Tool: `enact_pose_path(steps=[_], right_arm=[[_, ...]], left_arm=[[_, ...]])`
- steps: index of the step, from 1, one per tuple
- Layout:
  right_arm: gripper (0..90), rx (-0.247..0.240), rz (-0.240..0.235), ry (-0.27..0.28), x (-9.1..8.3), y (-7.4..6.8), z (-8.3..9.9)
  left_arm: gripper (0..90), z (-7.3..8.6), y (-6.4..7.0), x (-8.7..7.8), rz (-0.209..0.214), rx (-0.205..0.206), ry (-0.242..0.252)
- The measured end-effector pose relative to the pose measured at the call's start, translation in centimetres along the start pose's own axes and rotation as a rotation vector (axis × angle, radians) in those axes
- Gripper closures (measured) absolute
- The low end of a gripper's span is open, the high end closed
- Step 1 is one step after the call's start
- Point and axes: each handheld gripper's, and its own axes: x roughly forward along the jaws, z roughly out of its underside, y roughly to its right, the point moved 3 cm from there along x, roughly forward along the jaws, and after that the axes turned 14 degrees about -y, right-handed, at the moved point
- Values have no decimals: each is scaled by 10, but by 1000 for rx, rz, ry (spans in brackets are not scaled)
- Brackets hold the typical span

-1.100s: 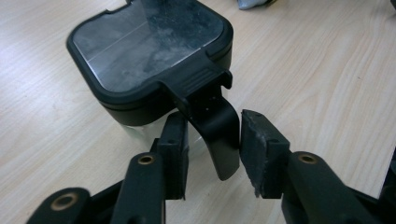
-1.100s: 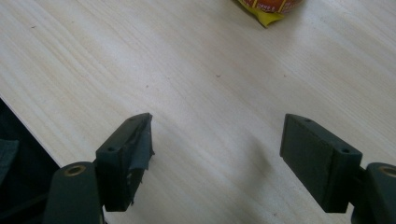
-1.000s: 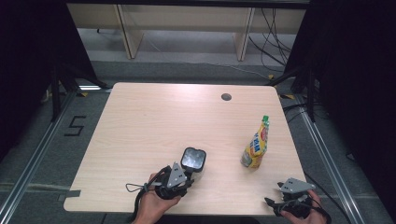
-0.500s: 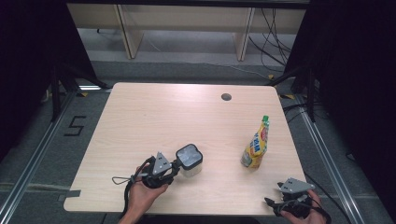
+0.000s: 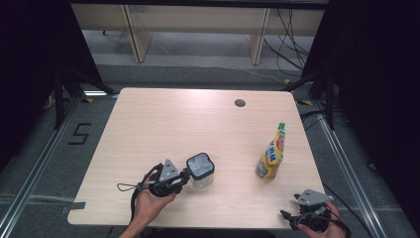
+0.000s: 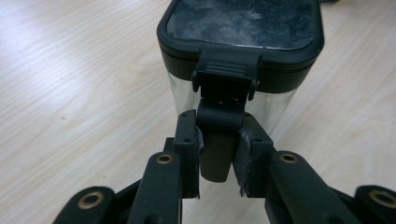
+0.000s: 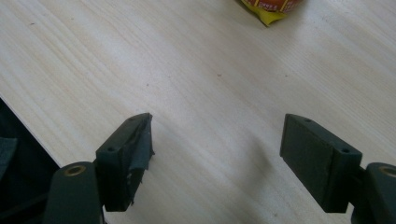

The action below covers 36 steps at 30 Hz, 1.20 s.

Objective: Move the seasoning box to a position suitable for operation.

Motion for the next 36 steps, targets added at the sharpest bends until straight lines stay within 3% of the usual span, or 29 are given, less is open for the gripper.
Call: enact_pose_path(steps=[8, 9, 18, 22, 23, 24, 32, 36], right_arm=[[262, -11, 4, -2, 1, 0, 0], [263, -11, 3, -3, 1, 0, 0], [263, -14, 5, -4, 1, 0, 0], [263, -15, 5, -6, 1, 0, 0], [262, -16, 5, -6, 1, 0, 0], [262, -11, 3, -6, 1, -1, 0], [262, -17, 6, -6, 1, 0, 0], [263, -11, 2, -7, 1, -1, 0]], left_arm=[[725, 2, 7, -2, 38, 6, 6], [725, 3, 10, -3, 57, -8, 4], [725, 7, 39, -8, 133, 61, 6], [725, 8, 42, -9, 136, 91, -4], [725, 8, 43, -8, 151, 74, 9], [725, 8, 43, -9, 138, 83, 5], [725, 9, 57, -11, 187, 78, 7], [725, 10, 65, -12, 215, 109, 6]])
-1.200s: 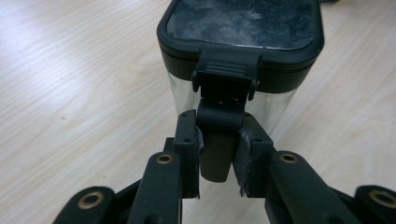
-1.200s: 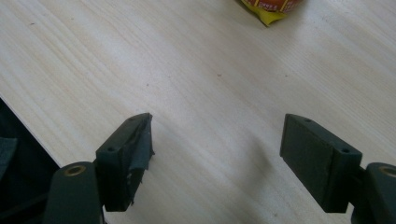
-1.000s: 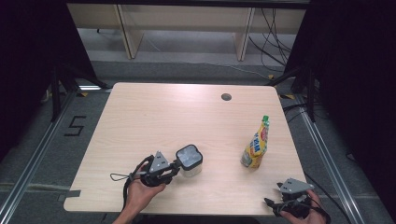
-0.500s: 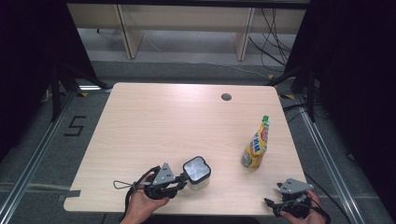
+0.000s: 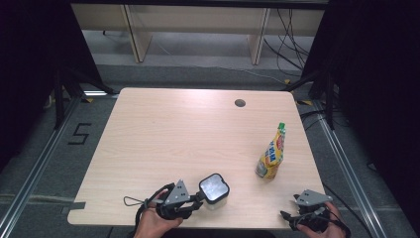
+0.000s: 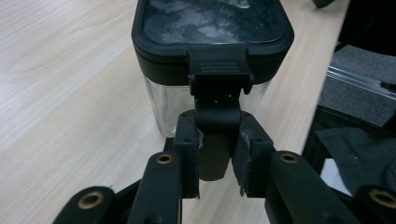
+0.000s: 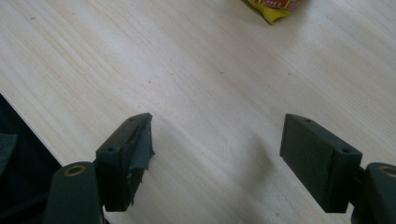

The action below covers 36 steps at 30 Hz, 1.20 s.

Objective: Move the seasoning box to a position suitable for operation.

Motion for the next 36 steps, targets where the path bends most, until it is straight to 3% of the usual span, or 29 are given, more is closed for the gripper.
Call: enact_pose_path(steps=[5, 8, 10, 13, 14, 15, 16, 18, 19, 21, 22, 23, 27, 36], right_arm=[[262, -2, -2, -5, 0, 0, 0], [263, 0, -3, -1, 0, 0, 0], [263, 3, -5, -2, 1, 0, 0], [262, 1, -3, -2, 1, 0, 0], [263, 0, -3, -1, 0, 0, 0], [262, 1, -4, -2, 0, 0, 0], [263, 0, -4, -1, 0, 0, 0], [262, 2, -6, -3, 1, 0, 0], [262, 3, -6, -3, 1, 1, 0], [262, 1, -4, -3, 1, 1, 0], [262, 1, -3, -3, 1, 1, 0], [262, 1, -3, -3, 0, 1, 1], [263, 3, -4, -3, 1, 1, 0], [263, -6, -3, 1, 0, 1, 0]], left_arm=[[724, 1, 5, 0, 36, 23, -5], [724, 0, 4, -1, 34, 48, -17], [722, 0, 1, -2, 1, 76, -30], [710, -1, -2, 2, -6, 59, -19], [703, -3, -5, 2, -14, 98, -13], [709, -4, -6, 2, -26, 93, -18], [713, -5, -8, 2, -36, 118, -23], [715, -7, -12, 3, -47, 116, -22], [716, -7, -14, 5, -35, 84, -23], [715, -9, -18, 6, -22, 60, -25], [715, -10, -20, 6, -36, 64, -21], [714, -11, -21, 8, -49, 40, -23], [713, -14, -27, 10, -62, 45, -25], [671, -12, -29, 10, -46, 24, -10]])
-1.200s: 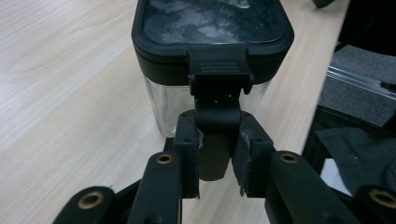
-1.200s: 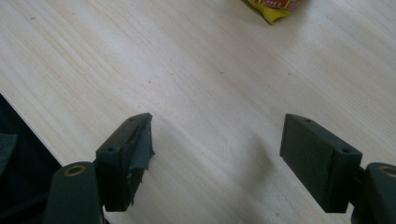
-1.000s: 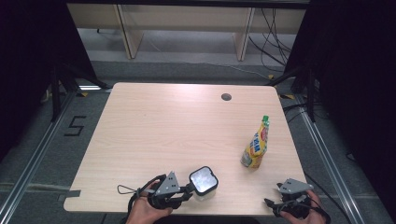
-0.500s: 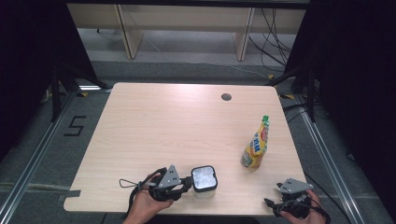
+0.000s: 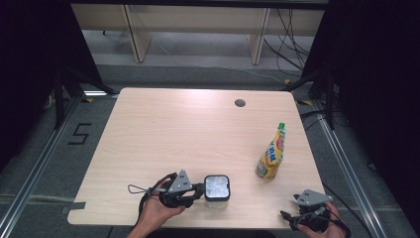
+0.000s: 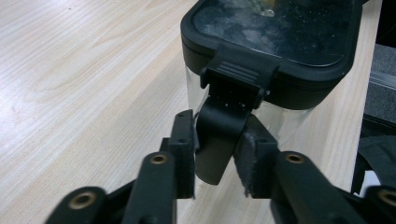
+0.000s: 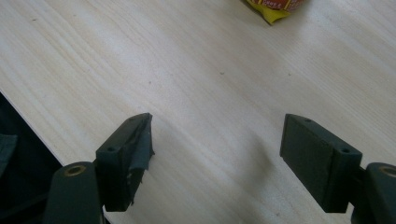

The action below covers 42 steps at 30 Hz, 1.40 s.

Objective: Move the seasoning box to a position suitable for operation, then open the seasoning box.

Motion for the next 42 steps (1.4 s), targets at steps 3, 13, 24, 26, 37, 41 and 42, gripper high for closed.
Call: enact_pose_path(steps=[3, 13, 24, 26, 37, 41, 42], right_arm=[[276, 2, -5, 1, -1, -1, 0], [273, -1, -6, 2, 0, 0, 2], [267, 7, -14, 8, 1, 2, 4], [267, 24, -22, 6, 0, 1, 4], [268, 6, -11, 10, -1, -1, 2], [268, 1, 0, 31, -3, -1, 0], [269, -7, 2, 36, -3, 0, 0]], left_arm=[[486, 2, -1, -4, 13, -48, 42], [297, 11, -1, -28, 55, -96, 57], [267, 5, 1, -40, 49, -62, 67], [267, 6, 2, -39, 30, -74, 50], [251, 4, 3, -43, 27, -102, 76], [278, -2, 5, -47, 36, -102, 91], [282, -4, 7, -48, 42, -117, 104]])
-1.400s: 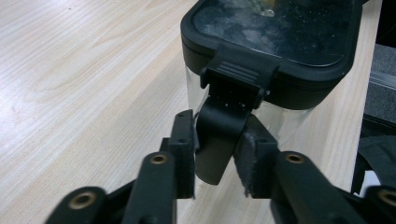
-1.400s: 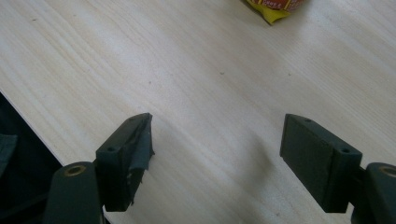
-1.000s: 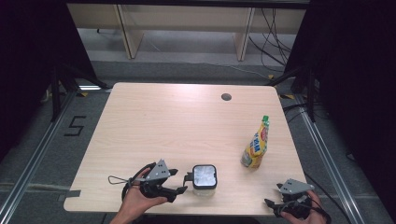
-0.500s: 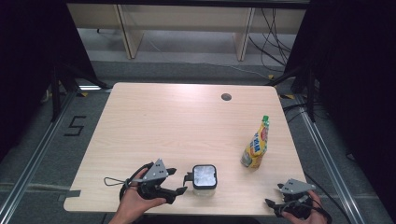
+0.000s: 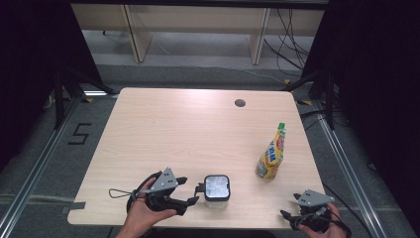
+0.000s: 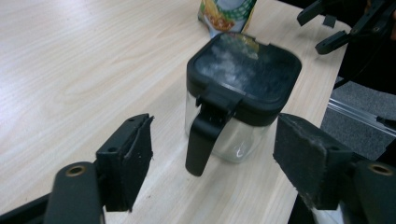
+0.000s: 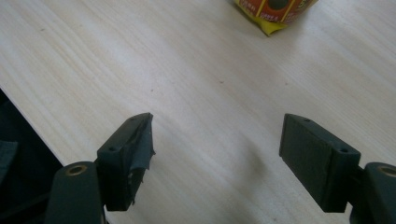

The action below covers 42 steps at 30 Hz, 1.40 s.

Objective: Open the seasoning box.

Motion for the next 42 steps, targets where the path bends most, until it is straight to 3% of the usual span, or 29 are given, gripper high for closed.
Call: enact_pose_path(steps=[2, 4, 5, 9, 11, 13, 17, 19, 20, 24, 25, 26, 27, 30, 31, 37, 38, 39, 40, 41, 42], right_arm=[[269, 3, 7, 14, -1, 1, 0], [268, 23, 5, 22, -3, 0, -1], [268, 13, 9, 34, -3, 1, -3], [269, -8, 13, 70, -6, -2, -7], [270, 4, 4, 81, -9, -4, -8], [274, 1, 5, 103, -11, -5, -9], [274, 12, -5, 111, -12, -6, -11], [274, 24, -11, 109, -12, -8, -11], [274, 8, -4, 115, -12, -6, -11], [274, 8, -5, 116, -12, -6, -11], [274, 8, -5, 114, -12, -6, -11], [274, 27, -13, 108, -12, -9, -11], [274, 6, -3, 112, -11, -7, -11], [274, 31, -11, 105, -12, -9, -11], [288, 3, 1, 114, -12, -7, -11], [316, -21, -4, 119, -12, -9, -13], [319, -30, 0, 125, -13, -10, -14], [322, 3, -21, 121, -14, -14, -14], [341, -34, -11, 135, -14, -12, -16], [368, -39, -13, 136, -14, -13, -16], [373, -66, -9, 143, -14, -14, -16]], left_arm=[[302, -3, 0, -3, -9, 32, 1], [336, -5, 3, -4, 0, 28, 18], [381, -6, 2, -4, -8, 45, 31], [547, -12, 4, -4, 2, 50, 70], [628, -14, 4, -3, -9, 76, 65], [710, -17, 6, 1, -9, 75, 71], [810, -24, 10, 9, -16, 99, 53], [832, -25, 8, 12, -31, 116, 34], [840, -25, 9, 14, -29, 98, 43], [851, -22, 4, 16, -45, 97, 29], [843, -21, 4, 16, -46, 82, 32], [844, -21, 4, 16, -46, 82, 32], [852, -20, 3, 15, -56, 93, 16], [877, -20, 3, 15, -52, 88, 21], [888, -19, 3, 15, -51, 85, 19], [892, -19, 4, 15, -59, 97, 23], [892, -18, 4, 15, -51, 81, 26], [892, -18, 3, 15, -55, 75, 34], [892, -18, 2, 15, -54, 86, 40], [892, -18, 3, 16, -43, 62, 39], [892, -18, 2, 16, -46, 69, 42]])
